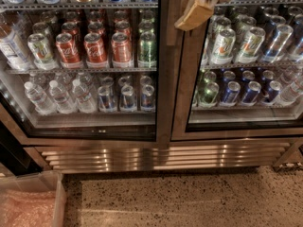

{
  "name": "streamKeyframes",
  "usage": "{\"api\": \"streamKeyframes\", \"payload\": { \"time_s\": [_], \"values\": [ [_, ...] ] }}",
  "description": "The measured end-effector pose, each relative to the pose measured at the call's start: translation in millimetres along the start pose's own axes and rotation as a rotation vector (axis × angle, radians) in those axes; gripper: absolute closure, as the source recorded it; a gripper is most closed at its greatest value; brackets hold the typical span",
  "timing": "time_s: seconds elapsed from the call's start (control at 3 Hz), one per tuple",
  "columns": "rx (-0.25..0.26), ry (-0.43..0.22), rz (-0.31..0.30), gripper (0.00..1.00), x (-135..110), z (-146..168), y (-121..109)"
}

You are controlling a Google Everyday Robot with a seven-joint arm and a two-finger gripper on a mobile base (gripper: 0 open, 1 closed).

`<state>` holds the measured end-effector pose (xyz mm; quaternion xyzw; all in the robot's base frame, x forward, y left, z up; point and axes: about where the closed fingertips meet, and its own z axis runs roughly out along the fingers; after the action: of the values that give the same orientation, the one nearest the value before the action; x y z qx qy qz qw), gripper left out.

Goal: Open left fridge door

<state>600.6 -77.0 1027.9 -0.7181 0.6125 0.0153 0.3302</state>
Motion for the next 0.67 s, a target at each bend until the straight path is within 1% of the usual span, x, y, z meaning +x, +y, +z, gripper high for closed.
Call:
{"api": "streamKeyframes", "payload": {
  "time_s": [0.67],
  "values": [
    [0.003,-0.01,0.002,1.0,0.9,-0.5,0.1]
  ]
}}
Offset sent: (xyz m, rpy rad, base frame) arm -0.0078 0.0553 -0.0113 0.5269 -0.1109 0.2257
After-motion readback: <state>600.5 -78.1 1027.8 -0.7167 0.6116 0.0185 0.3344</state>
